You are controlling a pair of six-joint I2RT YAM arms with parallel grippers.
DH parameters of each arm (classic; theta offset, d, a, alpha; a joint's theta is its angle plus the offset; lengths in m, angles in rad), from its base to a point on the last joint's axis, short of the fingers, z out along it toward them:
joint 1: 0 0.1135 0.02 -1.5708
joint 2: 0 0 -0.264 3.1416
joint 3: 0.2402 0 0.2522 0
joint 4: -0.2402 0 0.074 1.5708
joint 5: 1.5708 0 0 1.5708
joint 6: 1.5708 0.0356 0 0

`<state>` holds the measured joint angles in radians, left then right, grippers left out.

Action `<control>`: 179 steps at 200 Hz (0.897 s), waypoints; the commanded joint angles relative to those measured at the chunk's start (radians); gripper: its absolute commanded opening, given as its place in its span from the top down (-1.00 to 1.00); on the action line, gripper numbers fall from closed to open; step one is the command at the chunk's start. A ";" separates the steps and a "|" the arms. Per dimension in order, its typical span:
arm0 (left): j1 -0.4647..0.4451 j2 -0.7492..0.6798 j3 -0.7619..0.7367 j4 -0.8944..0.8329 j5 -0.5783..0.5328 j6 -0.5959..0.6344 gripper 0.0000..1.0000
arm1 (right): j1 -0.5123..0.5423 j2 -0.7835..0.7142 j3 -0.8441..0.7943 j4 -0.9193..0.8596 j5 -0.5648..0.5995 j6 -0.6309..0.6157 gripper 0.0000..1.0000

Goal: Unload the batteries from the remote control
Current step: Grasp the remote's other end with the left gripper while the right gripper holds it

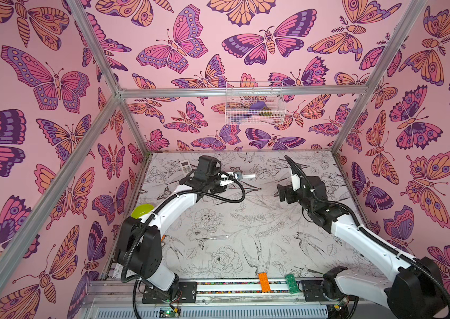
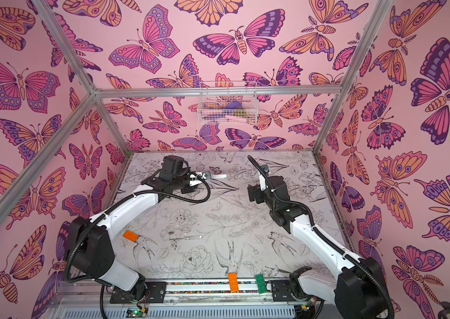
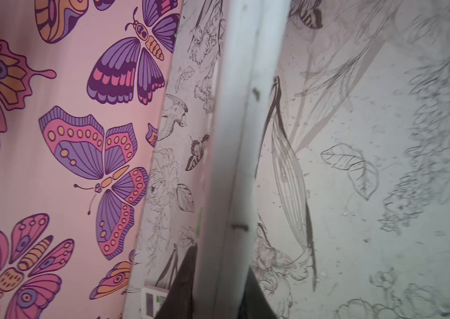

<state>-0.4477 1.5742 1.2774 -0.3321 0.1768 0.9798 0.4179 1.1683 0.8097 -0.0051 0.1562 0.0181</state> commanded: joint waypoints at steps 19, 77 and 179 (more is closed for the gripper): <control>-0.017 -0.038 0.079 -0.274 0.141 -0.292 0.69 | -0.019 -0.023 0.106 -0.138 -0.099 0.003 -0.98; -0.040 -0.110 0.003 -0.344 0.292 -0.501 0.68 | -0.018 -0.066 0.159 -0.300 -0.508 -0.189 -1.00; -0.008 -0.155 -0.079 -0.398 0.378 -0.386 0.66 | -0.017 0.136 0.268 -0.226 -1.000 -0.276 -0.69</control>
<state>-0.4667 1.4551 1.2144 -0.7120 0.4721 0.5819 0.4053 1.2507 1.0077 -0.2287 -0.6628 -0.2024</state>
